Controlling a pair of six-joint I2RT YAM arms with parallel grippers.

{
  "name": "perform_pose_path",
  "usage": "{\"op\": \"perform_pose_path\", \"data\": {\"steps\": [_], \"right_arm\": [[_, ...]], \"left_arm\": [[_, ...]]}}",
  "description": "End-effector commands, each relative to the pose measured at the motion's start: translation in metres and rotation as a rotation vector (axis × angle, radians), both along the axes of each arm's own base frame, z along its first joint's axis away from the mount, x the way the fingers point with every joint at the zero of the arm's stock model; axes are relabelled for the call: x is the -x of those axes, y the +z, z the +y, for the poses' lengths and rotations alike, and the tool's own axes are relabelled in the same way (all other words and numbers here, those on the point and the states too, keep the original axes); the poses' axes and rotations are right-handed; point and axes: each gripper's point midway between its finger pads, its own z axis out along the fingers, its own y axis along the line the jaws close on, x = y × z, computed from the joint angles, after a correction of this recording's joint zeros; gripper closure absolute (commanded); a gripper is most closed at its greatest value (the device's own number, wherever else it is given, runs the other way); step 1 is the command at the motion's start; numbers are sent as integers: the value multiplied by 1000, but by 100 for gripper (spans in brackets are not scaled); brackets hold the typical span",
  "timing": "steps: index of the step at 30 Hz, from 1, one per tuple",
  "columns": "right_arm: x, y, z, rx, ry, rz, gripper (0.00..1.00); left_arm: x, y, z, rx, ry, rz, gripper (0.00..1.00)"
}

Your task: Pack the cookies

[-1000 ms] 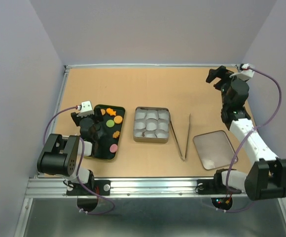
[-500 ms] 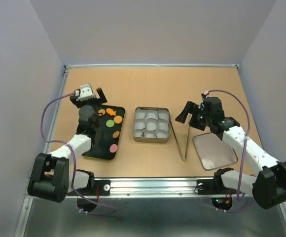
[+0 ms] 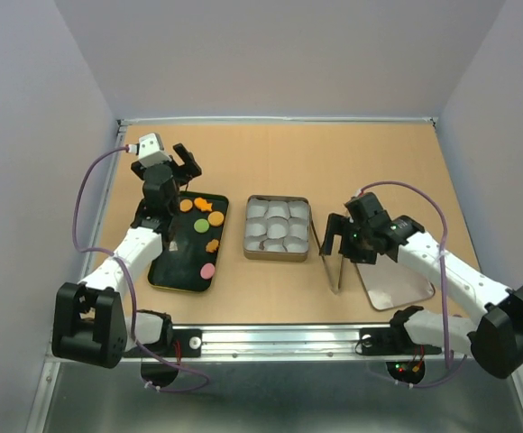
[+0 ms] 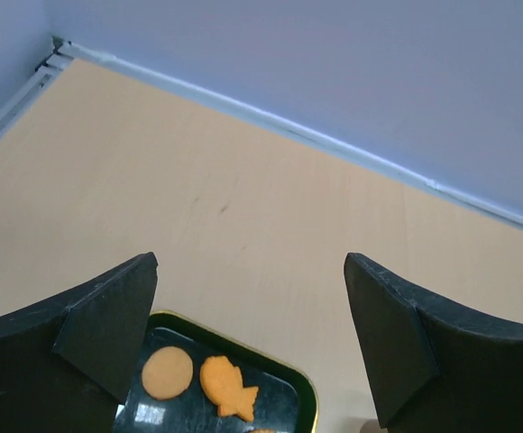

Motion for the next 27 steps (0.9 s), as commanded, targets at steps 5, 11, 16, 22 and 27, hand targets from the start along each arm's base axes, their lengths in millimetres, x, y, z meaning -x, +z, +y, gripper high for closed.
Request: {"op": "perform_pose_path", "data": {"steps": [5,11,16,22,27], "right_arm": [[3,-13,3,73,-39,40,0],[10,-40,7,131,-14,96,0],[14,-58,12,165,-6,125,0],[7,-66,4,226,-21,111,0],[3,-73,0,268,-37,117,0]], "left_arm": [[11,48,-3,28,-24,-68,5],[13,47,-7,40,-47,-68,5],[11,40,-7,38,-42,-52,6],[11,39,-7,34,-41,-51,7],[10,35,-8,35,-40,-44,7]]}}
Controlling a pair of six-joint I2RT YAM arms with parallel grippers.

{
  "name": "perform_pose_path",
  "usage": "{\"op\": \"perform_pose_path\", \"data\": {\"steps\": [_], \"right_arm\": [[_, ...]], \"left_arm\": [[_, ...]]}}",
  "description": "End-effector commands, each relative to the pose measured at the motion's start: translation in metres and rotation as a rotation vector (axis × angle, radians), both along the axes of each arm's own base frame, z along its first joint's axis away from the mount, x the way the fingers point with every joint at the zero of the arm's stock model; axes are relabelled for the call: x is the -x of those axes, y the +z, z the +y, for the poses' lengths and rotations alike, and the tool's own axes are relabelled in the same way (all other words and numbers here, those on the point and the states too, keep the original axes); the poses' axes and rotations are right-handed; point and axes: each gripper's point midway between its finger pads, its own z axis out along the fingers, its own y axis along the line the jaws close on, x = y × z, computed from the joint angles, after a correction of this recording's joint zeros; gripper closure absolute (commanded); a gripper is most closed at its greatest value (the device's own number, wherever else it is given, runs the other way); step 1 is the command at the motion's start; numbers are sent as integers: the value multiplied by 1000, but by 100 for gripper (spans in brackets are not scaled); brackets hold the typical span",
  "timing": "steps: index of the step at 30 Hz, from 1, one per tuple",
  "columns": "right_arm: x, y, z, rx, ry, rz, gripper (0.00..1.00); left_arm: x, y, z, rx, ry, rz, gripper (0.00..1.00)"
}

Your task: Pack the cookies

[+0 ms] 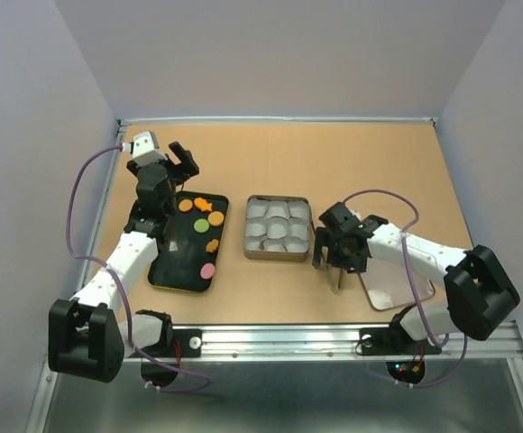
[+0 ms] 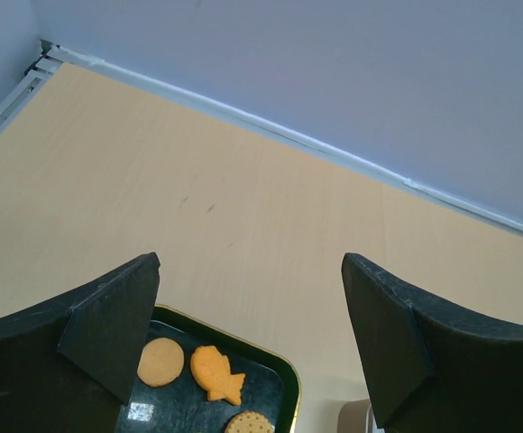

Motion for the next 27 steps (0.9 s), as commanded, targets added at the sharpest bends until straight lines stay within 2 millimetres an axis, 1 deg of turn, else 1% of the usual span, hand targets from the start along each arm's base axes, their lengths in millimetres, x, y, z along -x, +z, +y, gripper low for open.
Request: {"op": "perform_pose_path", "data": {"steps": [1,6,11,14,16,17,19,20,21,24,26,27], "right_arm": [[-10,-7,-6,54,-30,-34,0],[-21,-19,-10,119,-40,-39,0],[-35,-20,-8,148,-40,-62,1],[-39,-20,-7,154,-33,-73,6],[-43,-20,-7,164,-32,-87,12],[-45,-19,-7,167,-29,-92,22],[-47,-18,-8,175,-26,-98,33],[-47,-18,-9,180,-25,-101,42],[-47,-17,-9,180,-22,-102,46],[-46,-12,-10,172,-21,-114,57],[-46,-4,-12,168,-24,-133,59],[-43,0,-15,177,-25,-129,59]], "left_arm": [[-3,13,-3,11,-6,-40,7],[-4,10,-6,13,-13,-35,8],[-3,10,-5,14,-9,-41,8],[-3,9,-5,15,-8,-38,8],[-3,10,-6,17,-10,-41,8],[-4,10,-7,14,-12,-41,8],[-3,9,-8,14,-15,-39,8],[-3,11,-9,15,-22,-42,8],[-2,12,-11,13,-29,-45,8],[0,15,-18,-3,-49,-52,8],[1,18,-23,-10,-64,-59,8],[3,20,-28,-11,-77,-60,8]]}}
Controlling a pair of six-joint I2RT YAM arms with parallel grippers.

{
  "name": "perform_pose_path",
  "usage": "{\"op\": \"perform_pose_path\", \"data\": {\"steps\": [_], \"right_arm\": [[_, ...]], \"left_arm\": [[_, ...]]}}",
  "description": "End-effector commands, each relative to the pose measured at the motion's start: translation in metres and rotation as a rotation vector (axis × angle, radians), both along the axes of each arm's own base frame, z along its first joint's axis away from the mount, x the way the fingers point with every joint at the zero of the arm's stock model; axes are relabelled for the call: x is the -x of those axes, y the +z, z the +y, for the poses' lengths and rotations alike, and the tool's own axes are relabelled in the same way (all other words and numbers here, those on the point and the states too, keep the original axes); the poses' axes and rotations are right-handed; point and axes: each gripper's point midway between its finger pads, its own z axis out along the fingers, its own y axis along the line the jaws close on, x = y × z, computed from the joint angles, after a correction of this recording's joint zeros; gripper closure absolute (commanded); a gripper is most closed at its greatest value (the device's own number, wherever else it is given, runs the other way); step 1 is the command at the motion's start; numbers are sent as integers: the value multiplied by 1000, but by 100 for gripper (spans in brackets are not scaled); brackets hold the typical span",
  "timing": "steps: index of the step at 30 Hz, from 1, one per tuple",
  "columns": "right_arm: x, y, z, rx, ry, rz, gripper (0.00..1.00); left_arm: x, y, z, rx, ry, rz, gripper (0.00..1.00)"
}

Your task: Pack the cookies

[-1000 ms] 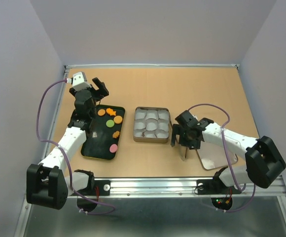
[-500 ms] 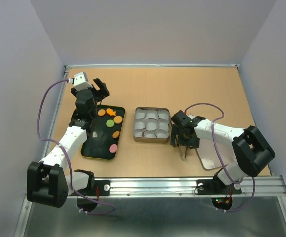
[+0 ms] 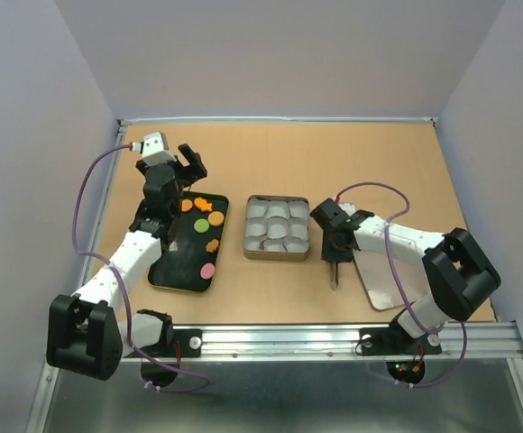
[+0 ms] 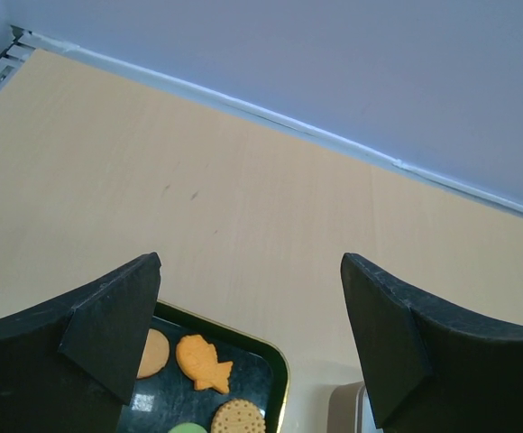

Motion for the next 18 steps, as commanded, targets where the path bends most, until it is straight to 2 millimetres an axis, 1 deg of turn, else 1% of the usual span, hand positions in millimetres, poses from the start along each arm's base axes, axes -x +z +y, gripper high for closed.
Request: {"op": "perform_pose_path", "data": {"steps": [1,2,3,4,6,7,8,9,10,11,12,13,14,15,16,17,18], "right_arm": [[-8,26,-8,29,-7,-74,60],[-8,31,-11,37,-11,-85,61],[-13,47,-8,17,-17,-122,62],[-12,54,-13,36,-19,-126,62],[-17,75,-13,28,-24,-165,62],[-22,96,-12,12,-26,-199,62],[-27,110,-11,6,-29,-231,62],[-36,132,-5,-24,-30,-275,62],[-39,144,-3,-35,-28,-292,62],[-43,154,1,-48,-19,-305,62],[-46,162,5,-60,-13,-315,62],[-56,182,14,-95,-12,-353,62],[-60,189,18,-109,-8,-362,62],[-64,199,22,-123,-4,-379,62],[-66,207,25,-137,-3,-391,62],[-71,222,31,-172,0,-421,63],[-72,229,33,-189,1,-432,63]], "left_arm": [[4,28,-14,-1,-42,-83,8],[4,31,-18,11,-57,-88,8],[7,37,-25,22,-94,-100,8],[9,40,-33,45,-127,-107,8],[14,51,-45,86,-190,-127,9],[19,54,-59,111,-261,-127,9],[24,58,-67,168,-295,-127,9],[31,63,-78,195,-350,-134,9],[38,66,-90,216,-401,-134,9],[49,66,-110,236,-459,-127,9],[57,73,-119,248,-485,-141,9],[63,75,-129,250,-511,-144,9],[71,76,-142,253,-551,-142,10],[83,82,-161,263,-613,-144,10],[91,84,-171,275,-647,-144,10],[102,91,-185,316,-706,-145,10],[107,92,-191,319,-743,-154,10]]}}
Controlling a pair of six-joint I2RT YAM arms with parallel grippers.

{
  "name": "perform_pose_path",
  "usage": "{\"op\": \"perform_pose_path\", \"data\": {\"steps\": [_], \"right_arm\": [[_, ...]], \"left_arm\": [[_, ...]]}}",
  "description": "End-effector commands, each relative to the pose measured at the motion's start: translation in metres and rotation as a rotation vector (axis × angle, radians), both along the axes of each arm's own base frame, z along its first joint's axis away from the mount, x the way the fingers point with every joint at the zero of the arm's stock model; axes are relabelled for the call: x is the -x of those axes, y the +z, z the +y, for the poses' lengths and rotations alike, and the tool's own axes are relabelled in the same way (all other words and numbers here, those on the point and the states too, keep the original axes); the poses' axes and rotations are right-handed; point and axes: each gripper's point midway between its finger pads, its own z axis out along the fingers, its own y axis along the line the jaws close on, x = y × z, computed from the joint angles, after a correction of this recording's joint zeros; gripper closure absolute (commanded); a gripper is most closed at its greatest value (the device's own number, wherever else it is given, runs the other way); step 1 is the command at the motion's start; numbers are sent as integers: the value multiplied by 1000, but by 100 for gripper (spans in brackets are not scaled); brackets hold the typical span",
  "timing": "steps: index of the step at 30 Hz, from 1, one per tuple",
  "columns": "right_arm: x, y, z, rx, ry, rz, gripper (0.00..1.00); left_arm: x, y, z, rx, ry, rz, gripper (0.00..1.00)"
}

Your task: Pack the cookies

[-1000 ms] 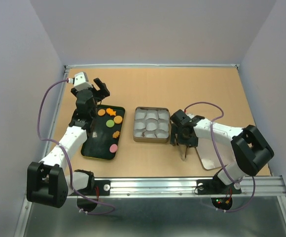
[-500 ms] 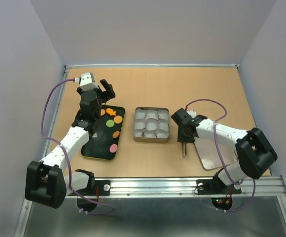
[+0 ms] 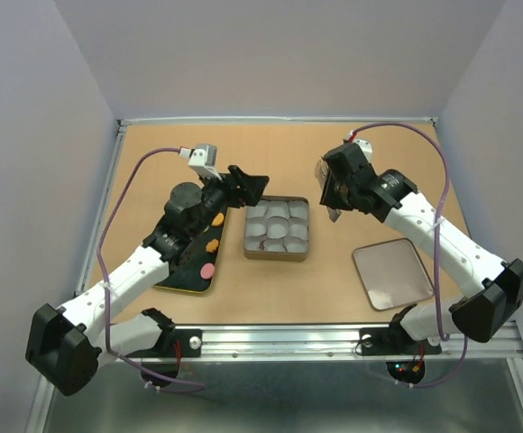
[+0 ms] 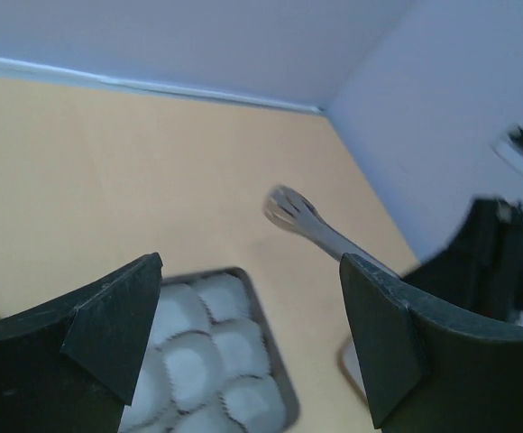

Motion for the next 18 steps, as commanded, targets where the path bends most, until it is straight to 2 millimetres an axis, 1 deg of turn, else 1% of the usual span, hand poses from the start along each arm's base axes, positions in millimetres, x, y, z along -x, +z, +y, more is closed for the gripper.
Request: {"op": "perform_pose_path", "data": {"steps": [1,2,3,4,5,6,7,8,10,11,12,13,15,16,17,18], "right_arm": [[-9,40,8,-42,13,-69,64],[-10,51,8,-62,10,-94,64],[-10,58,7,-68,5,-112,66],[-11,64,6,-77,-4,-130,66],[-11,69,4,-84,-9,-146,67],[-8,79,2,-105,-10,-176,68],[-10,87,4,-134,-7,-209,68],[-7,95,8,-174,12,-232,69],[-2,118,14,-276,45,-317,72],[2,123,22,-329,78,-329,72],[1,131,29,-393,93,-371,73],[9,146,28,-452,109,-417,73],[18,167,36,-579,153,-491,72],[18,170,41,-610,167,-500,72],[23,179,42,-648,184,-526,72],[27,184,48,-687,216,-528,72]], "left_arm": [[31,48,-35,164,-180,-57,10],[36,46,-38,190,-208,-44,10],[46,60,-42,235,-260,-89,9],[51,64,-43,279,-283,-84,8],[54,68,-43,304,-295,-90,6],[57,71,-43,330,-309,-105,5],[58,72,-44,353,-321,-99,4],[60,74,-46,391,-336,-80,3],[61,76,-51,455,-364,-42,1],[61,79,-52,526,-377,6,1],[65,86,-53,570,-409,-14,1],[70,92,-52,608,-434,-28,1],[80,103,-52,693,-500,-35,1],[82,107,-53,706,-517,-40,1],[83,110,-53,712,-529,-45,1],[86,115,-56,724,-557,-50,1]]}}
